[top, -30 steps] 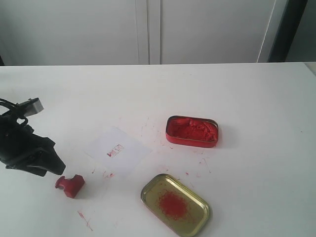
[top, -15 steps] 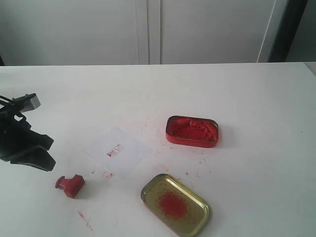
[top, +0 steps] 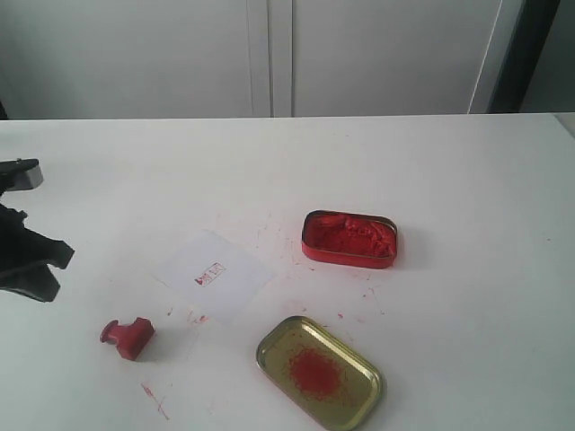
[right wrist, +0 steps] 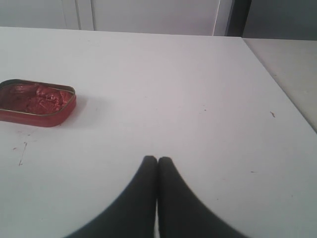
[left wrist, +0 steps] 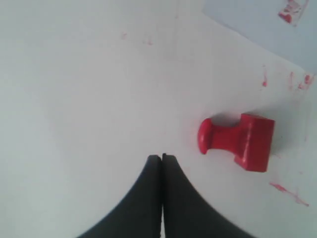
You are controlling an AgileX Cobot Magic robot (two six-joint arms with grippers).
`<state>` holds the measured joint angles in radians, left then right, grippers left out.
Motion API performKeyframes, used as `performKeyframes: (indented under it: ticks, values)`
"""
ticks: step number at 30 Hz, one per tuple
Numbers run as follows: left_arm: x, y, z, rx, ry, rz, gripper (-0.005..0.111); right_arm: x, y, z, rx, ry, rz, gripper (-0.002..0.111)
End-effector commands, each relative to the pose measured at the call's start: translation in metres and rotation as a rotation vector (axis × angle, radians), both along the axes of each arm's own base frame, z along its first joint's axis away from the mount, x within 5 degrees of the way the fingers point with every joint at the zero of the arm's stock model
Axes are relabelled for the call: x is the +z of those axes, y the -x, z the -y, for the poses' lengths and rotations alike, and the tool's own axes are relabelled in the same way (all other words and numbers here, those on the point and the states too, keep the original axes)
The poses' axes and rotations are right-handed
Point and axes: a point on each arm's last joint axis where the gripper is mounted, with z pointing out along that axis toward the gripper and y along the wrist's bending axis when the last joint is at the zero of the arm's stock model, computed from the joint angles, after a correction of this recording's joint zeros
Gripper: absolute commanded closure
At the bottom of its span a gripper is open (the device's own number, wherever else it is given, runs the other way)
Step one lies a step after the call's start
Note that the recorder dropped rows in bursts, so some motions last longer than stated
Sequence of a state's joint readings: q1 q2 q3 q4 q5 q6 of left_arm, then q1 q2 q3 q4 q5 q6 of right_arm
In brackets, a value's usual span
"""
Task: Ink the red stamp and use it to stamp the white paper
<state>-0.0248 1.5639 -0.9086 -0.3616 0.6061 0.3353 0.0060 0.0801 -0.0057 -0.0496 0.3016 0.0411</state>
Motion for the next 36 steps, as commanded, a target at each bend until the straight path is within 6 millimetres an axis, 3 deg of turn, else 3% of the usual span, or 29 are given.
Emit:
performKeyframes:
  ticks: [1,9,21,30,36]
  values:
    - [0.016,0.010,-0.012,0.053,-0.112,0.010,0.107,-0.001,0.000,0.000,-0.006,0.003,0.008,0.108]
    - [0.041,0.024,-0.030,0.131,-0.292,0.084,0.107,-0.001,0.000,0.000,-0.006,0.003,0.008,0.108]
    - [0.059,0.038,-0.029,0.135,-0.276,0.114,0.107,-0.001,0.000,0.000,-0.012,-0.019,0.008,0.108]
    - [0.071,0.080,-0.026,0.141,-0.227,0.198,0.107,-0.001,0.000,0.000,-0.012,-0.019,0.008,0.108]
    - [0.071,0.113,-0.015,0.050,-0.120,0.267,0.107,-0.001,0.000,0.000,-0.012,-0.019,0.008,0.108]
